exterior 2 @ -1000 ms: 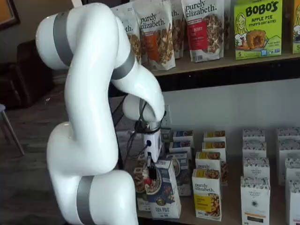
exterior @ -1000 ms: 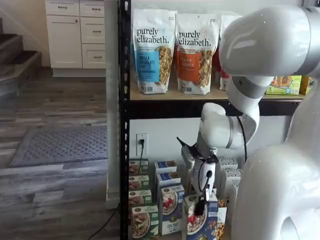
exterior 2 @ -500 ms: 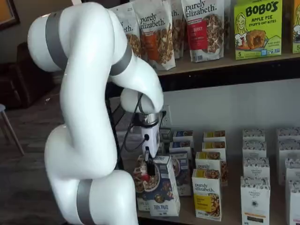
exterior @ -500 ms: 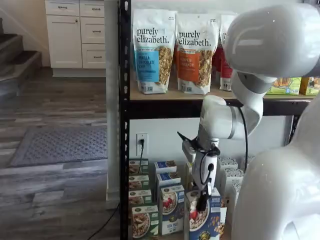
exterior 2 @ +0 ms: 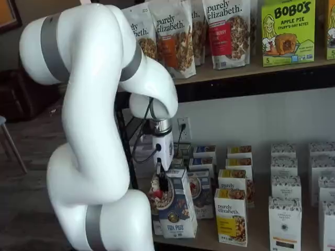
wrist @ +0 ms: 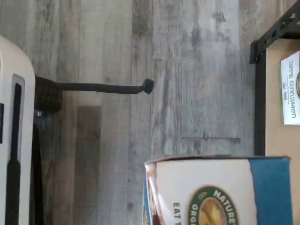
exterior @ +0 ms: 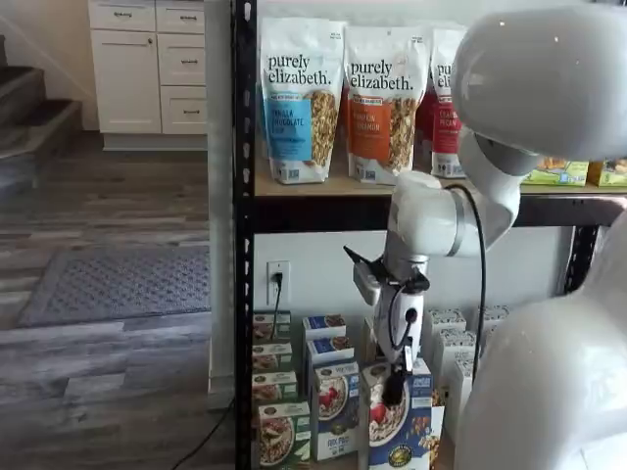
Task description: Pick up the blue and white box that is on the bottom shelf, the second box from the left
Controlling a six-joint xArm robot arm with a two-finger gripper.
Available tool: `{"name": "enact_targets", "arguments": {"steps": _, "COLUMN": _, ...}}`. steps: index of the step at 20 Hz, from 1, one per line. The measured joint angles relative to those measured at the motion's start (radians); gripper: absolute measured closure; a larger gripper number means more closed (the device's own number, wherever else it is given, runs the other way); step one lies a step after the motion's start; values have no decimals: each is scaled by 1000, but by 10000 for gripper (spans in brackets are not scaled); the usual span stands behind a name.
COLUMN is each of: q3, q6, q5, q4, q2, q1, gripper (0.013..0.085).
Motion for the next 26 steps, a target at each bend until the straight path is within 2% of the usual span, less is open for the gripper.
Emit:
{"name": "enact_targets", "arguments": {"steps": 5, "q3": 9, "q6": 23, "q5": 19, "q4": -12, "q2": -33, "q1": 12, "gripper": 490}}
{"name": "enact_targets", "arguments": {"steps": 9, "q3": 3, "q6": 15, "q5": 60, "q4": 1, "q2": -54, "q1": 11, "gripper": 490}}
{"name": "enact_targets", "arguments": {"steps": 18, "q3": -31, "q6": 2, "q5": 169, "q4": 0, "q2": -139, "q1": -16, "gripper": 490}}
{"name": "enact_targets", "arguments": {"steps": 22, "q3": -78, "q6": -13, "q5": 255, "q4": 3, "q2": -177, "q1": -38, "gripper": 490}}
{"name": "enact_targets", "arguments": {"steps": 26, "q3": -111, "q6": -23, "q5": 302, "q4": 6, "q2": -197, "q1": -52, "gripper": 490}}
